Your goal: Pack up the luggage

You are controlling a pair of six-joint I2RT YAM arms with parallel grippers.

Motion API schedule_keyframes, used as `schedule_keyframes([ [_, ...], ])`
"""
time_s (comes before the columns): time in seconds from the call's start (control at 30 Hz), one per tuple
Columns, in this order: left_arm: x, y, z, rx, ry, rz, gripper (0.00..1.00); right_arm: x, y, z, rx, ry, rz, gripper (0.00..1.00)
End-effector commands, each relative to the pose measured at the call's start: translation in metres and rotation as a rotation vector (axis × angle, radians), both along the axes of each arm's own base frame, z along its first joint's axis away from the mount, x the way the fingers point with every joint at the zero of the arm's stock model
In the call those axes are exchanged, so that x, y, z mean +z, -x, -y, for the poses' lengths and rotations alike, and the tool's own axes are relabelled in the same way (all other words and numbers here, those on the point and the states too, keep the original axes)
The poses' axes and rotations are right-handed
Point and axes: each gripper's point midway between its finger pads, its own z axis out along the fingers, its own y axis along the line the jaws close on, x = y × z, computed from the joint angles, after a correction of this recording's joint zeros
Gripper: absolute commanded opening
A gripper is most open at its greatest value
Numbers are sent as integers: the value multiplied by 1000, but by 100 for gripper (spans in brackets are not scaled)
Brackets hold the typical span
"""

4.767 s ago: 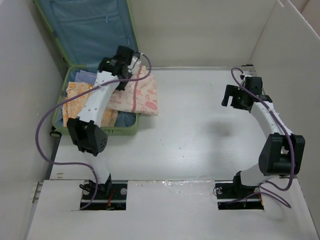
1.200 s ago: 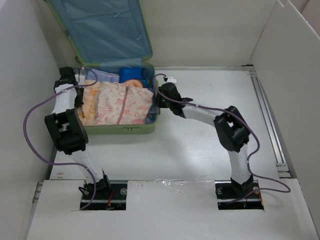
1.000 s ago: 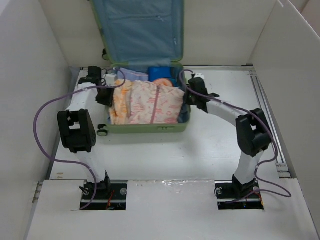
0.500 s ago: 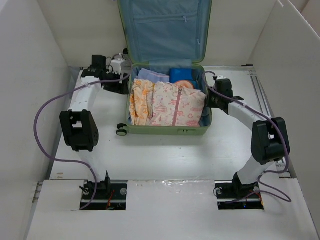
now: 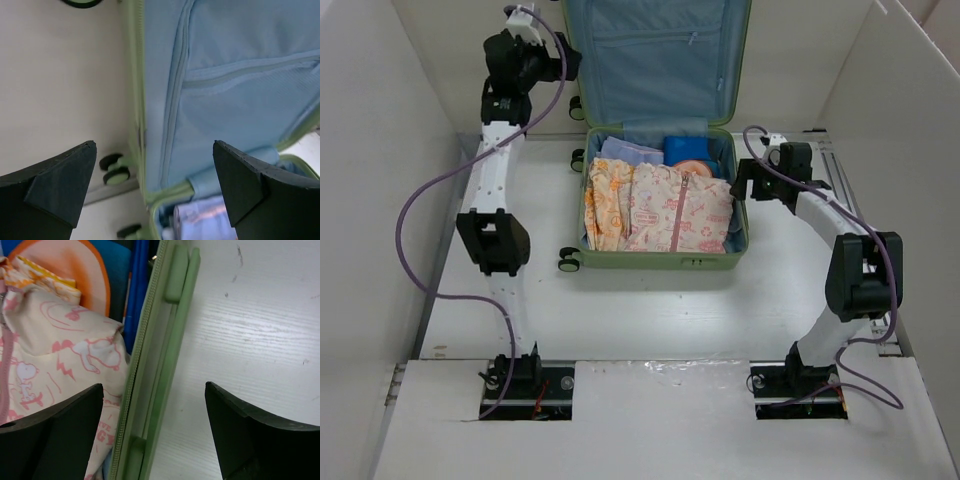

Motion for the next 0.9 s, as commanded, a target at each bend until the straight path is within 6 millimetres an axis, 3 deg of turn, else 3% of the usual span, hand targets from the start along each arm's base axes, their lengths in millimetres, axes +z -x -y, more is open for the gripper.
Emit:
schedule_keyframes([
  [0.0,30,-19,36,31,-3,169,100,37,-14,-12,66,-30,109,87],
  [0.03,37,-23,40,45,7,217,100,41,-16,-12,66,-31,118,88],
  [0.1,33,-35,44,74,20,252,100,42,-11,-18,71,-38,103,88],
  [0.17,43,-43,38,143,48,322,93,44,-12,-17,56,-43,98,88],
  [0.23,38,-53,34,209,57,344,83,51,-10,-21,60,-52,102,88],
  [0.27,47,-51,33,209,67,381,66,52,-10,-20,51,-45,96,88],
  [0.37,41,-51,45,142,53,384,37,65,-6,-22,44,-46,110,88],
  [0.4,23,-55,51,113,32,358,25,63,-6,-19,29,-35,102,88],
  [0.43,33,-46,54,90,31,374,19,74,-4,-19,29,-36,128,88],
  [0.47,29,-44,56,71,8,378,12,74,-5,-16,18,-29,129,88],
  [0.5,13,-44,63,62,-11,351,4,81,-4,-15,10,-24,144,88],
  [0.53,21,-37,64,53,-23,369,0,79,-3,-13,1,-18,136,88],
  [0.57,9,-36,67,29,-55,354,0,84,-2,-11,-9,-12,148,88],
  [0.6,17,-31,69,15,-68,373,0,88,-2,-11,-9,-13,158,88],
  [0.63,2,-31,70,2,-91,346,0,88,-2,-11,-9,-13,158,88],
  [0.67,9,-22,71,-14,-106,359,0,93,0,-11,-9,-14,168,88],
  [0.73,-6,-16,77,-57,-165,354,0,98,0,-9,-17,-10,181,88],
  [0.8,2,-4,78,-82,-200,377,0,108,3,-9,-17,-12,208,88],
  [0.87,-12,5,86,-126,-271,369,0,108,5,-4,-26,-11,209,88],
])
